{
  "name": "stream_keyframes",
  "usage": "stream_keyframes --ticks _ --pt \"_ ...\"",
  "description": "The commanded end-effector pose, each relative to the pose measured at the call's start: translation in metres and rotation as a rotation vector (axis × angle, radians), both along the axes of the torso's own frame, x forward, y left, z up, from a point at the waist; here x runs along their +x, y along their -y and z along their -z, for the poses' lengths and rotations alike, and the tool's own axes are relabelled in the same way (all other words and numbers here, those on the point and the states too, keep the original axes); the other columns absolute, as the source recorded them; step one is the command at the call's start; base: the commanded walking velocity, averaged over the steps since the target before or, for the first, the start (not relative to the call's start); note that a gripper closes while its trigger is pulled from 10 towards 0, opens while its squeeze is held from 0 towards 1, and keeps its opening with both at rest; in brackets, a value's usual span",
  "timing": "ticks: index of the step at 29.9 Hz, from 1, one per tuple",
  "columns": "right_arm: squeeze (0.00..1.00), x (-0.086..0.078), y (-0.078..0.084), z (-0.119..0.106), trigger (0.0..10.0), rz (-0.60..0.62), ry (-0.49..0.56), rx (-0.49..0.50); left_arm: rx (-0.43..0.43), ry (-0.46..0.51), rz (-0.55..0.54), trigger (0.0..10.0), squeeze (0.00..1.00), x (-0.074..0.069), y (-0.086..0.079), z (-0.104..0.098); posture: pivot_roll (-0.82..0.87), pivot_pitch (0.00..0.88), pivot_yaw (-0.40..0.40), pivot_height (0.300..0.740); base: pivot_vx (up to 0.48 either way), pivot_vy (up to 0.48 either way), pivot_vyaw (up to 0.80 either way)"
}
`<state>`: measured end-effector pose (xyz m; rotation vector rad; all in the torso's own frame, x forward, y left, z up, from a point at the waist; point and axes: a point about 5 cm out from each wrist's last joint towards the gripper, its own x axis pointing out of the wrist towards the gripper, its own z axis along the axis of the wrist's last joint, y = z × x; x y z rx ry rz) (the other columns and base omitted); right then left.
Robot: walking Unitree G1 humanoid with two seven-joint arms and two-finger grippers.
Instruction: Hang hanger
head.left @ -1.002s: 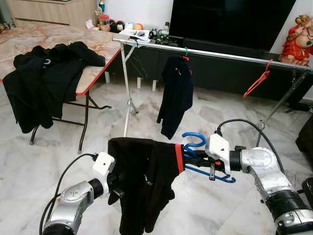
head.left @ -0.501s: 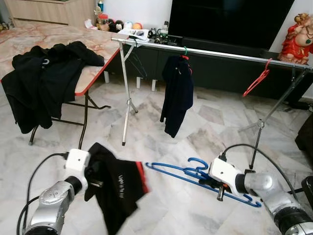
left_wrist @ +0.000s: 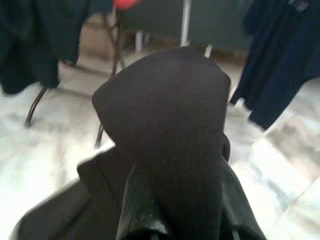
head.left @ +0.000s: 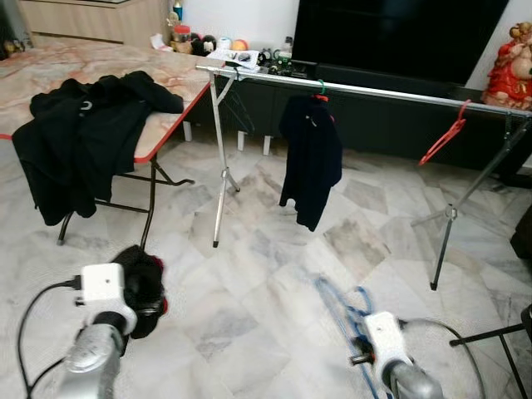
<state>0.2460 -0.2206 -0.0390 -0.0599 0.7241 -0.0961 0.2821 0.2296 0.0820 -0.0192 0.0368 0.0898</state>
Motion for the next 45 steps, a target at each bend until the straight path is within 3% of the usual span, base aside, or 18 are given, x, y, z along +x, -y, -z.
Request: stream_keyframes --ticks 1,3,4,5,12,15,24,33,45 --pt "0.0 -0.024 0.014 0.014 4.8 0.214 -0.047 -0.006 0.017 0.086 0.046 10.0 0.0 0.002 0.011 -0.019 0.14 0.057 -0.054 0.74 0.0 0.0 0.0" --pt "0.0 -0.044 0.017 0.024 4.5 0.298 -0.101 -0.023 0.009 0.113 0.088 10.0 0.0 0.003 0.019 -0.027 0.14 0.053 -0.049 0.74 0.0 0.0 0.0" --pt "0.0 -0.059 0.018 0.032 6.2 0.359 -0.146 -0.021 0.024 0.13 0.116 10.0 0.0 0.002 0.023 -0.032 0.13 0.05 -0.041 0.74 0.0 0.0 0.0" --pt "0.0 -0.064 0.018 0.035 10.0 0.348 -0.159 -0.037 0.048 0.133 0.132 10.0 0.0 0.002 0.024 -0.034 0.13 0.049 -0.039 0.74 0.0 0.0 0.0" --pt "0.0 -0.077 0.009 0.042 10.0 0.326 -0.164 -0.026 0.064 0.14 0.154 10.0 0.0 0.004 0.021 -0.045 0.11 0.025 0.001 0.74 0.0 0.0 0.0" --pt "0.0 -0.079 0.005 0.044 10.0 0.349 -0.177 0.008 0.001 0.119 0.164 10.0 0.0 0.006 0.023 -0.043 0.1 0.013 0.016 0.74 0.0 0.0 0.0" --pt "0.0 -0.074 -0.008 0.045 10.0 0.301 -0.163 0.041 -0.035 0.064 0.138 10.0 0.0 -0.002 0.025 -0.031 0.12 0.0 0.017 0.74 0.0 0.0 0.0" --pt "0.0 -0.068 -0.021 0.044 10.0 0.252 -0.155 0.075 -0.001 0.051 0.146 10.0 0.0 0.003 0.021 -0.035 0.13 0.0 0.032 0.74 0.0 0.443 0.0" --pt "0.0 -0.069 -0.02 0.045 10.0 0.252 -0.165 0.072 0.055 0.065 0.133 10.0 0.0 0.009 0.006 -0.046 0.15 0.003 0.026 0.74 0.0 0.48 0.0"
